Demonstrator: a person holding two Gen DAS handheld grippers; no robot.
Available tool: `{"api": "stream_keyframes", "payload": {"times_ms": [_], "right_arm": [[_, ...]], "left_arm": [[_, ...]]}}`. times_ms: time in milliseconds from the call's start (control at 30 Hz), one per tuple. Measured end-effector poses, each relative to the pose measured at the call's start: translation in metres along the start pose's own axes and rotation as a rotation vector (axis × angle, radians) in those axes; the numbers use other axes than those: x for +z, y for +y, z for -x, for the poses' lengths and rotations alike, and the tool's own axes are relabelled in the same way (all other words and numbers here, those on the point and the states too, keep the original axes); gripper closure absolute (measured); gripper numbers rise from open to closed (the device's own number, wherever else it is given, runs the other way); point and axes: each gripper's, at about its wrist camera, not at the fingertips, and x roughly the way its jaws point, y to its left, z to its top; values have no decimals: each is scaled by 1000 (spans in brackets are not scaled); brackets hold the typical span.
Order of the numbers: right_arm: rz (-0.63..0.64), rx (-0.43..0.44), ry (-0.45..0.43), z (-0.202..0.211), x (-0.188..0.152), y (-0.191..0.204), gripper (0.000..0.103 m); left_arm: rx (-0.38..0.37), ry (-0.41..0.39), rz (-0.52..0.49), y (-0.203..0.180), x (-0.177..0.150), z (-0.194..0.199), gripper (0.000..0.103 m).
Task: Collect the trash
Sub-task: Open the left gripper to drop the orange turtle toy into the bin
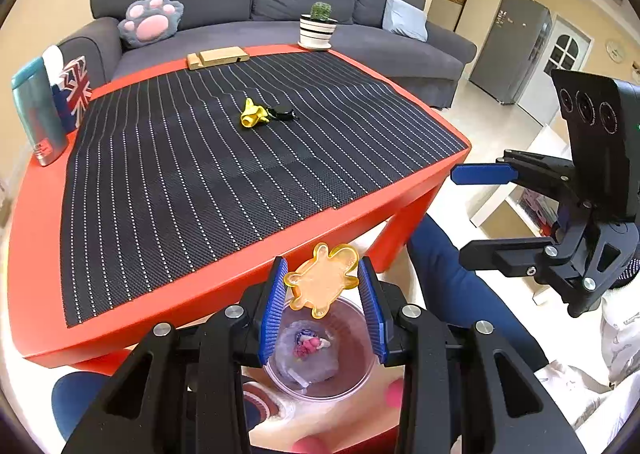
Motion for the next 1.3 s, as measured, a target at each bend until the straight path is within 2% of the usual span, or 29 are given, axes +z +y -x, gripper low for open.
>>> {"api": "stream_keyframes", "payload": {"times_ms": [400, 900, 967, 1000, 1033, 1100, 1300], "right_arm": [[-42, -96, -11, 9, 1, -12, 9], [-85, -115, -31, 19, -1, -21, 9], [-94, -117, -37, 21, -1, -23, 9], [-97, -117, -38, 21, -1, -23, 9], [-102, -117, -41, 22, -1, -24, 9], [-109, -118, -46, 22, -1, -26, 9], [-117, -117, -55, 22, -2, -27, 5]], "left_arm": [[-23, 11, -25, -8, -1, -3, 67], [-44, 23, -64, -23, 3, -7, 67], [-49, 21, -62, -24, 3, -8, 65], [-47, 20, -61, -24, 4, -8, 51], [-42, 12, -58, -24, 4, -8, 30], [-50, -11, -27, -19, 4, -6, 16], [-22, -22, 6, -12, 5, -7, 9]]}}
